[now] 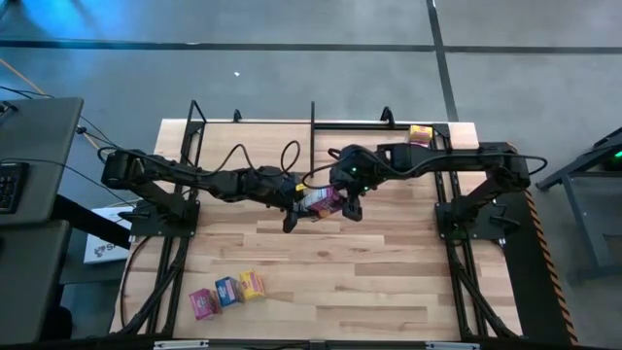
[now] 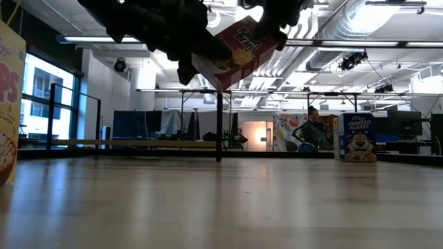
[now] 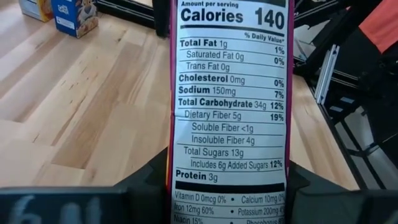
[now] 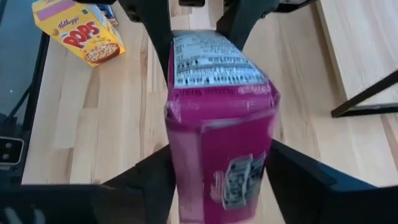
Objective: Stack cereal on shelf
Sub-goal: Put the top purple cereal box on the shelf
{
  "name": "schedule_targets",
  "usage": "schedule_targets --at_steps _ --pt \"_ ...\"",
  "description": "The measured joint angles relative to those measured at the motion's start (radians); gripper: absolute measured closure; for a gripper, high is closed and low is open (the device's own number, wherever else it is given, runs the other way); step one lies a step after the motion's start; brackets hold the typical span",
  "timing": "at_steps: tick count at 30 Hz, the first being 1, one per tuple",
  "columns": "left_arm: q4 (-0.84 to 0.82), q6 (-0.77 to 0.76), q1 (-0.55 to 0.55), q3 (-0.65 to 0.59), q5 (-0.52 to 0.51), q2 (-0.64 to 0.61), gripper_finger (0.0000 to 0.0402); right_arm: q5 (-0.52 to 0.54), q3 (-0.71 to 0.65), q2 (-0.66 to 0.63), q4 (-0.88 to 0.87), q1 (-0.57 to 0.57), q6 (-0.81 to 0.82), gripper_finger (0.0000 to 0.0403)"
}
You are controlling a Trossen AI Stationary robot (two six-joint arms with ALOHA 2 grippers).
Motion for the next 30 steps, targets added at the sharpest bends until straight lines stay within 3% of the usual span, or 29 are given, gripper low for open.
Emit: schedule_targets --at_steps 6,11,14,19,23,26,30 --pt "-0.154 0.015 0.026 -0.001 0.001 -0.066 0.0264 -0.005 0.0 -0.065 -0.083 -0.04 -0.009 0.0163" --pt "-0.344 0.016 0.06 -0.001 -0.009 -0.218 0.0265 0.024 0.0 -0.144 -0.182 -0.075 -0.001 0.0162" --pt "-0.388 0.017 0.062 -0.003 -0.086 -0.331 0.0265 0.075 0.0 -0.183 -0.209 -0.086 0.01 0.0162" --pt "-0.186 0.017 0.067 -0.136 -0.342 -0.521 0.0265 0.151 0.0 -0.216 -0.211 -0.086 0.037 0.0162" --pt "-0.027 -0.018 0.088 -0.285 -0.588 -0.586 0.0265 0.186 0.0 -0.218 -0.211 -0.086 0.045 0.0162" --pt "0.117 -0.019 0.112 -0.364 -0.636 -0.56 0.0265 0.203 0.0 -0.214 -0.206 -0.086 0.058 0.0162" --pt "0.377 -0.019 0.17 -0.415 -0.64 -0.433 0.0265 0.234 0.0 -0.21 -0.202 -0.086 0.086 0.0162"
